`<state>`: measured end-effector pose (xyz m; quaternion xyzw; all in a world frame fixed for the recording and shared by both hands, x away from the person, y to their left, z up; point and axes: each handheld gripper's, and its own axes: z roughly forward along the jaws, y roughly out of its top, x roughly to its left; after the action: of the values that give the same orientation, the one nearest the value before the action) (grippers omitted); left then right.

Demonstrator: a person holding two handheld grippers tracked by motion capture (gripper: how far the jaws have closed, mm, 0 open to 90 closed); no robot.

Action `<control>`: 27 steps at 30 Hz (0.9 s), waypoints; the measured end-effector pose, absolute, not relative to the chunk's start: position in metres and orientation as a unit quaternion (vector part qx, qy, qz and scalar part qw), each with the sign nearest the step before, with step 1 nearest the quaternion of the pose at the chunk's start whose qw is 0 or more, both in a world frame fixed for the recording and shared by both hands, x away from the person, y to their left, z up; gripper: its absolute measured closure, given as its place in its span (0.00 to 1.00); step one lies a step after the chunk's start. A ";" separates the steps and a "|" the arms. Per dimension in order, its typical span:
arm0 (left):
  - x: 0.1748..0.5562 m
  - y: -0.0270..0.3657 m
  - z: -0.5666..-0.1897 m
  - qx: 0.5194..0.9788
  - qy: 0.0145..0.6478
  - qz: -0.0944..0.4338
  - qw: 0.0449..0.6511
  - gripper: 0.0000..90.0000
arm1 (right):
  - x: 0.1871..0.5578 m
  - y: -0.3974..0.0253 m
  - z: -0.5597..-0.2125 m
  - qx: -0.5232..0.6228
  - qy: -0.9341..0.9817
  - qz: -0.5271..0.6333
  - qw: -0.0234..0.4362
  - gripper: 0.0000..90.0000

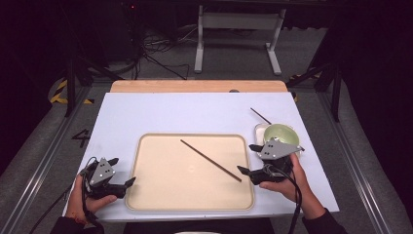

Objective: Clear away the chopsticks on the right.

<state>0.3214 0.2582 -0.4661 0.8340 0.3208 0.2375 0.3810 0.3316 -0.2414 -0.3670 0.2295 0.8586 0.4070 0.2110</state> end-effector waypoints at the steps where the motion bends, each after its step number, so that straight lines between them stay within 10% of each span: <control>1: 0.322 0.258 -0.466 0.834 0.322 0.238 0.380 0.14 | 0.332 -0.241 -0.367 0.230 0.859 0.407 0.211 0.24; 27: 0.321 0.258 -0.466 0.834 0.319 0.244 0.378 0.15 | 0.353 -0.364 -0.346 0.395 0.769 0.363 0.348 0.28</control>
<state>0.3208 0.2578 -0.4657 0.8340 0.3194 0.2436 0.3783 0.3530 -0.3640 -0.3457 0.3951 0.7685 0.3633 0.3483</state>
